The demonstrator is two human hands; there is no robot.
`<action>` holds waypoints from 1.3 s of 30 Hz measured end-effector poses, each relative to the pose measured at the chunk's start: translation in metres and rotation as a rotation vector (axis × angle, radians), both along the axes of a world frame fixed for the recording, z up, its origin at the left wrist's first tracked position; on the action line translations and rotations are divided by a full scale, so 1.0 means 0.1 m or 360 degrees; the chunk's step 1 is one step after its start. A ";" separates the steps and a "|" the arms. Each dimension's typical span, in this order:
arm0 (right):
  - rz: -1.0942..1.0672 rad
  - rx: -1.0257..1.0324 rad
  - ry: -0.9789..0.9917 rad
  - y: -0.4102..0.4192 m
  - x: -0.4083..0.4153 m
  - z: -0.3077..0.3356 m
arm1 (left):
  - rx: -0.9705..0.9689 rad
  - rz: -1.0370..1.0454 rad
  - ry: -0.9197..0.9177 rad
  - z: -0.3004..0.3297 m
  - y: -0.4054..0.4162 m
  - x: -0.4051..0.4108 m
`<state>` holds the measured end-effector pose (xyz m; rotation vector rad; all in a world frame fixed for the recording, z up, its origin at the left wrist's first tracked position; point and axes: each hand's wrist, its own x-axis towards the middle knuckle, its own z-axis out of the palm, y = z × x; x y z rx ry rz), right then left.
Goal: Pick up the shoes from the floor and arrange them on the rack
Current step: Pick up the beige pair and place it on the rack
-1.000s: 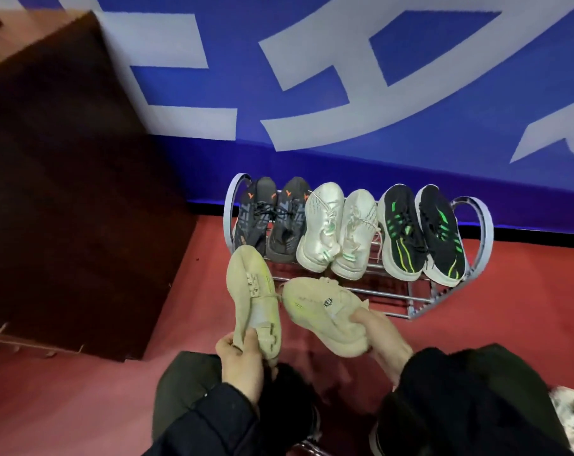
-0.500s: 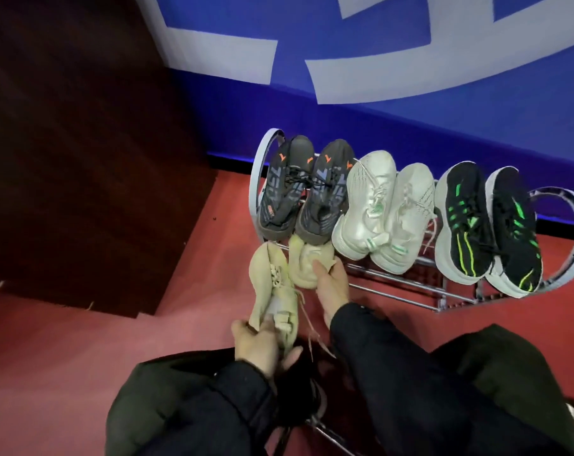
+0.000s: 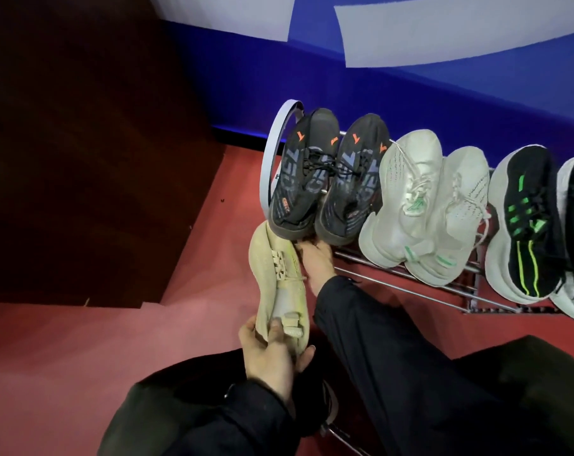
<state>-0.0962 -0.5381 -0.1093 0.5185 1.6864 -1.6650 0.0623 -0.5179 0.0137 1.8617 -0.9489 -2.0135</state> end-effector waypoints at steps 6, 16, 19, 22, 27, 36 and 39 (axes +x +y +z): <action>-0.0022 -0.0014 -0.0090 0.24 -0.03 0.02 | -0.0009 -0.0023 0.0013 -0.02 0.11 -0.06; 0.0253 0.0337 -0.0114 1.50 0.64 0.41 | 0.0049 -0.0461 0.0054 -0.22 0.42 -0.22; 0.0341 0.0335 0.0088 1.61 0.77 0.60 | 0.0113 -0.0562 0.0159 -0.18 0.42 -0.43; 0.0267 0.0239 0.0172 1.66 0.67 0.71 | 0.0122 -0.0528 0.0224 -0.17 0.48 -0.58; 0.0281 -0.0016 0.0044 1.73 0.58 0.80 | 0.0254 -0.0453 0.0440 -0.31 0.44 -0.59; 0.0061 0.0022 0.0006 1.34 0.39 0.49 | -0.0150 -0.0885 0.0106 -0.43 0.18 -0.92; -0.0132 0.0050 -0.0001 1.11 0.26 0.30 | -0.0532 -0.1121 -0.0267 -0.43 0.09 -0.99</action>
